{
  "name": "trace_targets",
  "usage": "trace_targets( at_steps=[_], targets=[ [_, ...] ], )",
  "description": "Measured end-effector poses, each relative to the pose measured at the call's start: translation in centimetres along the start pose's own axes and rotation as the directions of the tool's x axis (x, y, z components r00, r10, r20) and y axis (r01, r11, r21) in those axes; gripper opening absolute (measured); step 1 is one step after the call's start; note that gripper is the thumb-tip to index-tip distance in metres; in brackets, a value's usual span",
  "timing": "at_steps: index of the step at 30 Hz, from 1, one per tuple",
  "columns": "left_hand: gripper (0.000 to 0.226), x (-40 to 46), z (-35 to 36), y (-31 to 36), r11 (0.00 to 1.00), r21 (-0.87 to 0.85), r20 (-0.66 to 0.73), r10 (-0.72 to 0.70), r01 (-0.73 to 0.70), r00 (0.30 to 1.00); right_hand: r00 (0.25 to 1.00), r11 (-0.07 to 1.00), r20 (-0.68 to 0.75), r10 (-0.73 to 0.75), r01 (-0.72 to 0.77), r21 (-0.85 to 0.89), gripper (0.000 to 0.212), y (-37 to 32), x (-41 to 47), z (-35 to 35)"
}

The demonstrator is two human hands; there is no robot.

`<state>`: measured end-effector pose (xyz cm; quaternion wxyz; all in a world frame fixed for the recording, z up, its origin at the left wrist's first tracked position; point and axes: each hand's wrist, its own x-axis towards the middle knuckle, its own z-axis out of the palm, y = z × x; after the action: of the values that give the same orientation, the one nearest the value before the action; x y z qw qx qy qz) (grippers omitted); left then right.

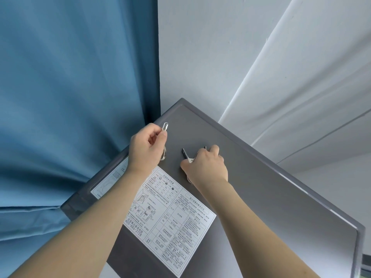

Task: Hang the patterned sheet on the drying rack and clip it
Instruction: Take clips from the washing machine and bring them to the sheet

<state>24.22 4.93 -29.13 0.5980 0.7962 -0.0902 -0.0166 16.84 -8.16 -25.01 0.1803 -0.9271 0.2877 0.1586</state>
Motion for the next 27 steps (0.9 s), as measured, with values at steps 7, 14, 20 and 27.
trace_targets(
  at_steps=[7, 14, 20, 27],
  targets=[
    [0.032, 0.1, 0.2, 0.6, 0.979, 0.205, -0.036, -0.01, 0.017, 0.999, 1.0, 0.988, 0.001, 0.009, -0.009, 0.156, 0.04, 0.3, -0.7, -0.9],
    [0.042, -6.8, -1.3, 6.8, 0.986, -0.056, -0.192, -0.166, 0.158, 0.967, 0.994, 0.902, 0.023, -0.11, 0.091, 0.421, 0.035, 1.0, -5.8, -3.7],
    [0.04, -14.3, -5.5, 11.9, 0.985, 0.002, -0.245, -0.164, 0.17, 0.955, 0.976, 0.728, -0.017, -0.218, 0.174, 0.663, 0.028, 2.2, -13.4, -5.5],
    [0.035, -21.1, -9.1, 15.8, 0.985, 0.022, -0.355, -0.15, 0.169, 0.923, 0.945, 0.66, -0.002, -0.328, 0.231, 0.714, 0.041, 3.9, -18.7, -4.8]
  ],
)
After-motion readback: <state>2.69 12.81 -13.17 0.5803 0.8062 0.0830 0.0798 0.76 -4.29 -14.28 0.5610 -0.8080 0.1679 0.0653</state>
